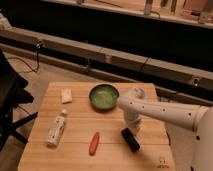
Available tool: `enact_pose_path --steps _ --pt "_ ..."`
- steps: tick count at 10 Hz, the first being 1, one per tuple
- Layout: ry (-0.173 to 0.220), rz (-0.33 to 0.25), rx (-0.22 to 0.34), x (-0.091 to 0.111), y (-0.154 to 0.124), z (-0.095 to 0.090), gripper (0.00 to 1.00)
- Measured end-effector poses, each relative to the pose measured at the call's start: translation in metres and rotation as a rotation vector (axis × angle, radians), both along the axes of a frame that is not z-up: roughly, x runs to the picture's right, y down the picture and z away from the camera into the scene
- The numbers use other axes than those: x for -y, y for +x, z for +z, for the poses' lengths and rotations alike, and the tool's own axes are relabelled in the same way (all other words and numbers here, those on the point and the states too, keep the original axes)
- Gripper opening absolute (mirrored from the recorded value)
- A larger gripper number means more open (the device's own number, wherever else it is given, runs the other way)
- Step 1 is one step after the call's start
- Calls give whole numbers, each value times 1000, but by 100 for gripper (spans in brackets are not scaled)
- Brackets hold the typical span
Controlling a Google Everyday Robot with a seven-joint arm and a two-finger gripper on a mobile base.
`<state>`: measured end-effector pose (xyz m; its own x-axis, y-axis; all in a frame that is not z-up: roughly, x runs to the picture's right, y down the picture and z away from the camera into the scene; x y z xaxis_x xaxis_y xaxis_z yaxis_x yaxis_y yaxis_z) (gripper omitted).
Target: Push the eraser across the table
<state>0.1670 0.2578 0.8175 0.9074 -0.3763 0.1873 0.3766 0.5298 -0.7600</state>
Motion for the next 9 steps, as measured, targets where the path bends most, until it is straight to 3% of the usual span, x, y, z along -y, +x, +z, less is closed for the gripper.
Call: enact_pose_path --steps 5,9 --pt "-19 -32 26 -21 -19 -26 2" --pt "-67 -18 75 -32 -19 -36 2"
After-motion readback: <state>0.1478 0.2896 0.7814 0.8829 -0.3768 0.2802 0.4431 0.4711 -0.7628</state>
